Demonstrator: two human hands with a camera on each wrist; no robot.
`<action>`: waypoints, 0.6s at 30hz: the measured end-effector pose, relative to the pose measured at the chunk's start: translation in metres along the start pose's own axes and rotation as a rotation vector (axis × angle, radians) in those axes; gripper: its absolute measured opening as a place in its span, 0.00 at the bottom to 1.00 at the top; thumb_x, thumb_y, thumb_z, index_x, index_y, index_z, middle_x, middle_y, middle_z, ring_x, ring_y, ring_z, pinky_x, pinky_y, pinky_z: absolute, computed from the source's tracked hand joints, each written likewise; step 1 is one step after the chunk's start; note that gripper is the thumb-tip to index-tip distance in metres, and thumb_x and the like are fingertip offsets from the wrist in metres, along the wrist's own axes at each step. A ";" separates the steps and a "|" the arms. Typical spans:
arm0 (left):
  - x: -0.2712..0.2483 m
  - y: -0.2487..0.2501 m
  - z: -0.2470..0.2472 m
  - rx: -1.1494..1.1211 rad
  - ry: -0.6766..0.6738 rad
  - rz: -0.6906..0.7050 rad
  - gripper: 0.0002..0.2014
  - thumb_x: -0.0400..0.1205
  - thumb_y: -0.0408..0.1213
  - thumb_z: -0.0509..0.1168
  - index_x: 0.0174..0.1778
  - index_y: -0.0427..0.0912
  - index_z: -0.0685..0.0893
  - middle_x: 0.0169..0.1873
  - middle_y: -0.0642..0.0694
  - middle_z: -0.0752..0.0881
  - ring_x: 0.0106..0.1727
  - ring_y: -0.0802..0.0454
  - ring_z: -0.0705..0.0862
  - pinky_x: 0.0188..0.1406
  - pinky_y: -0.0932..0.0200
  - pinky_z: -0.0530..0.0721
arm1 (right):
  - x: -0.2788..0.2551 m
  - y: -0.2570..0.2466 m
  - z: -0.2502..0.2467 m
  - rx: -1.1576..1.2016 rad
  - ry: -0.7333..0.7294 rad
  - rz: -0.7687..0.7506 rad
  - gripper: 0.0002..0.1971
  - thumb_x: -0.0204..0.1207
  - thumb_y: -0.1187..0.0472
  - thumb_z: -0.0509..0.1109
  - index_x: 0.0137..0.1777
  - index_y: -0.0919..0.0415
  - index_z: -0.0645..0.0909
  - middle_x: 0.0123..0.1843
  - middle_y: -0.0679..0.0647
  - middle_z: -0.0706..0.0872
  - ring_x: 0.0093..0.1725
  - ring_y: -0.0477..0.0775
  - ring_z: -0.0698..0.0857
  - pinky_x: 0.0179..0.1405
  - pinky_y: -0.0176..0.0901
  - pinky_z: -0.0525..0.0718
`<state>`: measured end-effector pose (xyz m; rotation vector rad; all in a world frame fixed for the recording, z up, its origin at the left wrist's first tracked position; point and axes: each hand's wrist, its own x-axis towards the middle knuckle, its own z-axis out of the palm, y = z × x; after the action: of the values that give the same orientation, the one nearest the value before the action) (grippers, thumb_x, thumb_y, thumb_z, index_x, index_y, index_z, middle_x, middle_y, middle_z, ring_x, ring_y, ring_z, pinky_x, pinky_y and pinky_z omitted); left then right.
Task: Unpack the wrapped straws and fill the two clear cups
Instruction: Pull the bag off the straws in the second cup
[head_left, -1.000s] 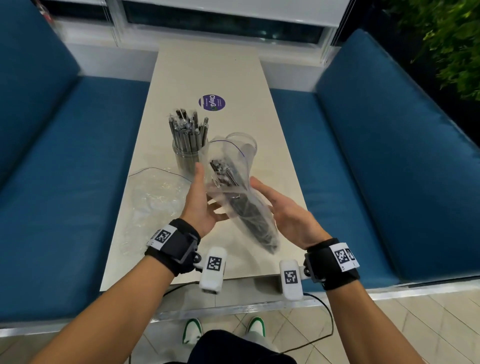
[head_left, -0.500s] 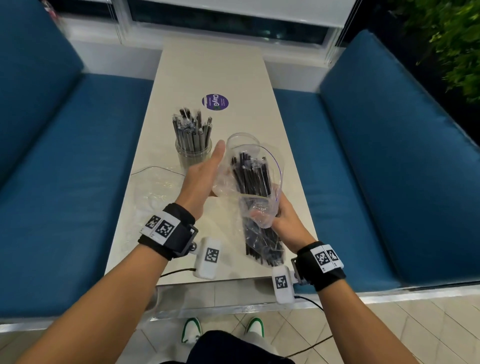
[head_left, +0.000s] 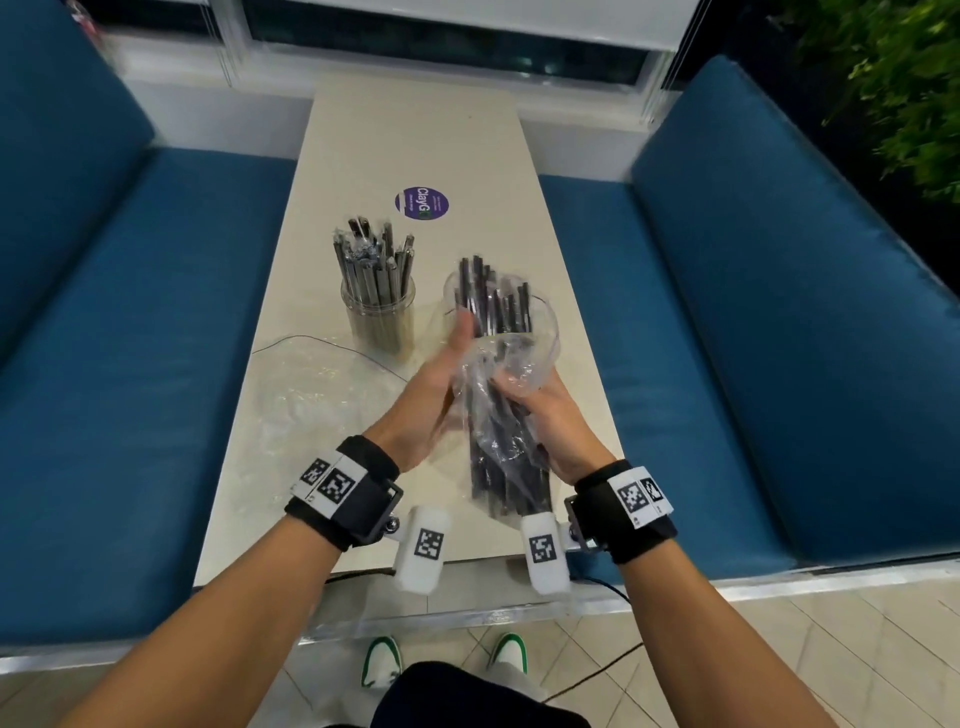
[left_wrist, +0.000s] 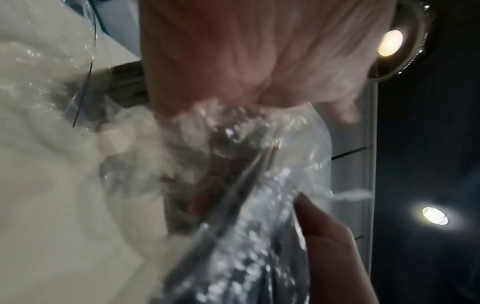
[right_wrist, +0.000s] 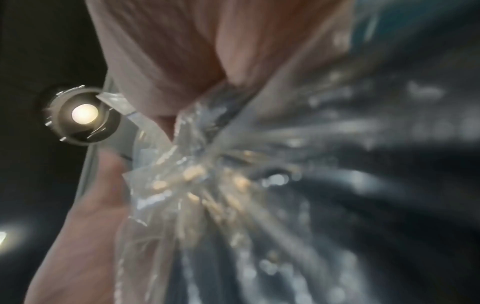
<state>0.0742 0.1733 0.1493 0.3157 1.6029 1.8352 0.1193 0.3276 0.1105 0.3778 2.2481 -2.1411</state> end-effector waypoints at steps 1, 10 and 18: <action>0.002 -0.002 0.002 0.031 0.009 0.013 0.24 0.82 0.65 0.64 0.66 0.55 0.88 0.56 0.60 0.96 0.60 0.64 0.93 0.63 0.50 0.87 | 0.002 -0.003 0.005 -0.098 -0.031 -0.013 0.30 0.83 0.44 0.70 0.83 0.53 0.71 0.76 0.56 0.84 0.73 0.54 0.87 0.72 0.55 0.87; 0.027 0.017 0.002 -0.405 0.466 0.023 0.16 0.76 0.32 0.81 0.58 0.29 0.92 0.54 0.30 0.94 0.53 0.32 0.93 0.58 0.29 0.91 | -0.031 -0.033 -0.001 -0.544 0.101 -0.278 0.41 0.79 0.43 0.78 0.86 0.48 0.63 0.75 0.47 0.75 0.68 0.42 0.80 0.63 0.25 0.79; 0.042 0.042 0.038 -0.654 0.298 -0.035 0.05 0.82 0.39 0.73 0.49 0.42 0.87 0.52 0.35 0.89 0.56 0.34 0.90 0.67 0.25 0.86 | -0.060 -0.029 -0.005 -0.114 0.626 -0.733 0.25 0.74 0.68 0.83 0.68 0.70 0.78 0.66 0.60 0.88 0.61 0.52 0.92 0.49 0.36 0.91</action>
<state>0.0517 0.2286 0.1871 -0.2883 1.0781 2.3299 0.1729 0.3217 0.1500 0.2687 3.2565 -2.4151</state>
